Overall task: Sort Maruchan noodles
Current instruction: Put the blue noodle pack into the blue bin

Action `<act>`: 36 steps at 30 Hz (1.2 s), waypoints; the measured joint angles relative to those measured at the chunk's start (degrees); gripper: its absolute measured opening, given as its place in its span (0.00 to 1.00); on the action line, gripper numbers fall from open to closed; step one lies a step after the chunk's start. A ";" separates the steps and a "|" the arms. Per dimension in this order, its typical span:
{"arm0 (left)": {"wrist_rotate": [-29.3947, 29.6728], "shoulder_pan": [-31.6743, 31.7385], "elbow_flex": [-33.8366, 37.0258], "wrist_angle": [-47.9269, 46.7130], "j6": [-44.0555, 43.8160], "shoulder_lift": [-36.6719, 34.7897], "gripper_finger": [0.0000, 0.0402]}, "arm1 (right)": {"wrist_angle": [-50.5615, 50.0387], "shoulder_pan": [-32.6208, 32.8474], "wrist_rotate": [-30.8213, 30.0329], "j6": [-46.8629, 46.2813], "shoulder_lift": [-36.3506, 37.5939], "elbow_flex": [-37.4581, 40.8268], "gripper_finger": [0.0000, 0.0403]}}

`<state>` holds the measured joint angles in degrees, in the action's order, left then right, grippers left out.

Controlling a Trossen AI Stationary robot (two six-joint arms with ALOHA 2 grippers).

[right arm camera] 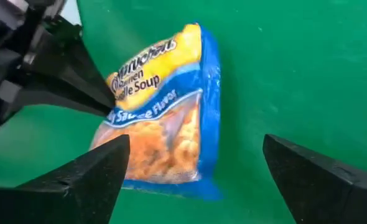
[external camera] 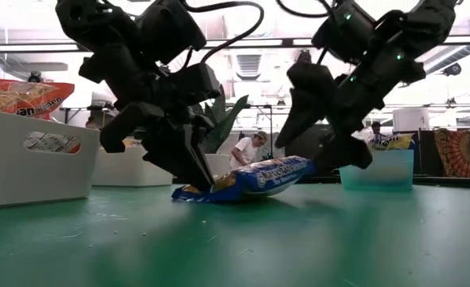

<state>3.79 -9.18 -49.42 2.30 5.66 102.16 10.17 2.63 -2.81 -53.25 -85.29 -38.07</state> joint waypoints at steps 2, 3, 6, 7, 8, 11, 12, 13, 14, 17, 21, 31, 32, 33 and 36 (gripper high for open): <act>0.02 0.04 0.37 1.36 -0.41 0.45 0.09 | 2.01 -0.06 0.21 -0.07 -1.65 0.17 0.89; 0.02 0.04 0.56 1.64 -0.44 0.49 0.09 | 4.28 -0.12 0.37 -0.13 -2.77 -0.29 0.89; 0.10 0.08 0.80 2.95 -0.43 1.12 0.09 | 8.49 -0.32 2.91 -0.19 -5.26 -0.21 0.89; 0.14 0.08 0.86 3.07 -0.45 1.17 0.09 | 10.55 -0.32 3.80 -0.20 -6.28 -0.48 0.89; 0.15 0.10 0.98 3.17 -0.45 1.27 0.09 | 11.87 -0.32 4.37 -0.20 -7.10 -0.54 0.89; 0.15 0.19 1.06 4.75 -0.45 1.91 0.09 | 16.60 -0.30 5.85 0.12 -9.82 -1.16 0.89; 0.15 0.27 1.15 4.75 -0.45 1.92 0.09 | 17.93 -0.30 6.13 0.13 -10.56 -1.21 0.88; 0.15 0.28 1.13 5.36 -0.45 2.21 0.09 | 18.99 -0.30 6.30 0.27 -11.08 -1.18 0.88; 0.15 0.28 1.07 5.62 -0.45 2.28 0.09 | 20.61 -0.30 6.32 0.34 -11.85 -1.19 0.86; 0.15 0.28 1.11 5.53 -0.41 2.24 0.09 | 22.07 -0.43 6.67 0.90 -13.09 -1.38 0.81; 0.15 0.29 1.11 5.61 0.18 2.18 0.09 | 22.53 -0.68 6.80 1.81 -13.53 -1.34 0.70; 0.14 0.30 1.11 5.44 1.34 1.65 0.09 | 22.74 -0.91 7.40 6.13 -12.80 -1.32 0.22; 0.15 0.30 1.11 5.07 1.46 1.32 0.09 | 22.83 -0.91 7.42 6.78 -12.64 -1.32 0.18; 0.15 0.30 1.11 4.60 1.58 0.84 0.09 | 22.94 -0.91 7.44 7.36 -12.51 -1.32 0.15; 0.15 0.30 1.13 1.94 2.91 -1.62 0.09 | 22.72 -0.91 7.43 9.24 -11.44 -1.32 0.09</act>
<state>3.95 -8.88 -48.29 4.24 8.57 100.53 32.89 1.72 4.61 -44.01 -96.73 -39.40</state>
